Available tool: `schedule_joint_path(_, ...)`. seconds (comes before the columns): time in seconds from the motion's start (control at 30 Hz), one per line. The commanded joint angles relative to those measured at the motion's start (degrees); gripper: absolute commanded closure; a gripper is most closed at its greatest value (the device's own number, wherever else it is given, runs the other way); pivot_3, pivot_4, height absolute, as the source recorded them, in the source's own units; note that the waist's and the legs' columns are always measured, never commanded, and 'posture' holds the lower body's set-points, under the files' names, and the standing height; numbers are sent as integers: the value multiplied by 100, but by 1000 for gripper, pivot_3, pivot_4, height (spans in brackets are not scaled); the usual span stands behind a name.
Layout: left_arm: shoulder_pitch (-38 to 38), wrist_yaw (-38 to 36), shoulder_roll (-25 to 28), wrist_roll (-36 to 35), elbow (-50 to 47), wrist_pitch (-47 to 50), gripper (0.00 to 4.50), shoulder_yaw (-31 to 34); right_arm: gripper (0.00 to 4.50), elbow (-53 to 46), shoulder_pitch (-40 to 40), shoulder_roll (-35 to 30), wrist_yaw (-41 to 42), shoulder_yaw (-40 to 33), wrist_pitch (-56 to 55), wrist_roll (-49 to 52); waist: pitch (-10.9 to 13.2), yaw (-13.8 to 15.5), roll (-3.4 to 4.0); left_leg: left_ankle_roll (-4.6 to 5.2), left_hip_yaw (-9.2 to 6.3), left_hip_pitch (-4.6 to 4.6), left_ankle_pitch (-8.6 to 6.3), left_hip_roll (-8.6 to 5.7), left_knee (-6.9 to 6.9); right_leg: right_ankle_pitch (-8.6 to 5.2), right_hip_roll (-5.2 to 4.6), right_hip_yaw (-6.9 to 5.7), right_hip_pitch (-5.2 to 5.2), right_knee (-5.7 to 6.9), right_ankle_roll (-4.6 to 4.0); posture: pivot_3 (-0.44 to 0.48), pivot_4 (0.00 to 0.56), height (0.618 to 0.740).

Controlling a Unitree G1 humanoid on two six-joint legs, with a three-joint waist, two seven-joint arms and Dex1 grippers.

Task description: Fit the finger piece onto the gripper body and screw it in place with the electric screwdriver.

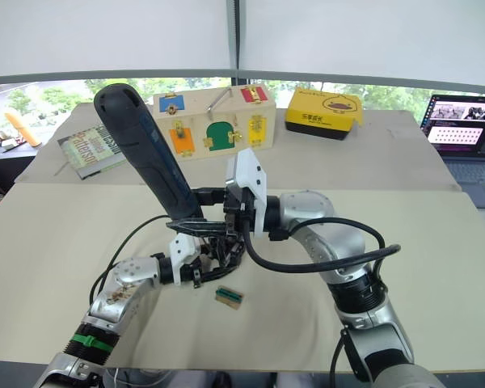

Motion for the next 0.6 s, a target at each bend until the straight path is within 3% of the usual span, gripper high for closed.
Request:
schedule_joint_path(0.03,150,-42,72,129,216,197,2225,-173,2603,-224,-103,-30,33,-66,37,99,0,0,0,0,0,0,0,0,0,0,0,0,0,0,0,0,150,740)
schedule_joint_path(0.6,179,-10,46,122,201,206,2225,-183,2603,-240,-196,-69,61,-70,176,158,0,1,0,0,-2,-2,0,0,0,0,-4,-1,-2,-1,0,0,150,740)
